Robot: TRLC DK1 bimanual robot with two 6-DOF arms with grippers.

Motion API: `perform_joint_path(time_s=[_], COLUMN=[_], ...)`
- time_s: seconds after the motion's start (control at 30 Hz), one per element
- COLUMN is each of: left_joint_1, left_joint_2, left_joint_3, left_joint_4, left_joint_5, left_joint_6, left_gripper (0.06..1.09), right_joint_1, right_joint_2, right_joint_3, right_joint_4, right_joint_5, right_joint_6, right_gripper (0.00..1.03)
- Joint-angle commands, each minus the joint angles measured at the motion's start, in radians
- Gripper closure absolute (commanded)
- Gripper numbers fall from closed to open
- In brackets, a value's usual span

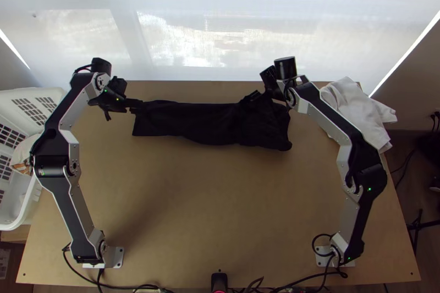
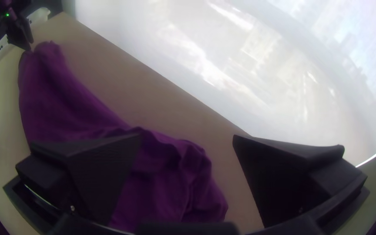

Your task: Fold the t-shirt

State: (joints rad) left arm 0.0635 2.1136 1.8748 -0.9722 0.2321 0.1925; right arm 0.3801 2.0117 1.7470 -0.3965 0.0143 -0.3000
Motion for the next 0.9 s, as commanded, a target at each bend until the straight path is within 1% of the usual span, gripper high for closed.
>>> perform_joint_path(time_s=[0.0,0.2,0.43,0.87], left_joint_1=[0.004,-0.007,-0.011,-0.03], left_joint_2=[0.003,0.04,0.08,0.114], left_joint_3=[0.003,0.011,0.032,0.037], left_joint_4=[-0.033,-0.029,-0.025,-0.025], left_joint_5=[0.018,0.033,0.035,0.042], left_joint_6=[-0.024,-0.051,-0.059,-0.071], left_gripper=[0.13,0.13,0.13,0.13], right_joint_1=[0.029,0.046,0.085,0.157], right_joint_2=[-0.091,-0.157,-0.2,-0.222], right_joint_3=[-0.021,-0.04,-0.072,-0.149], right_joint_4=[-0.002,-0.019,-0.033,-0.047], right_joint_5=[-0.004,-0.004,-0.004,-0.002], right_joint_6=[0.018,0.025,0.021,0.01], right_gripper=[0.05,0.05,0.05,0.05])
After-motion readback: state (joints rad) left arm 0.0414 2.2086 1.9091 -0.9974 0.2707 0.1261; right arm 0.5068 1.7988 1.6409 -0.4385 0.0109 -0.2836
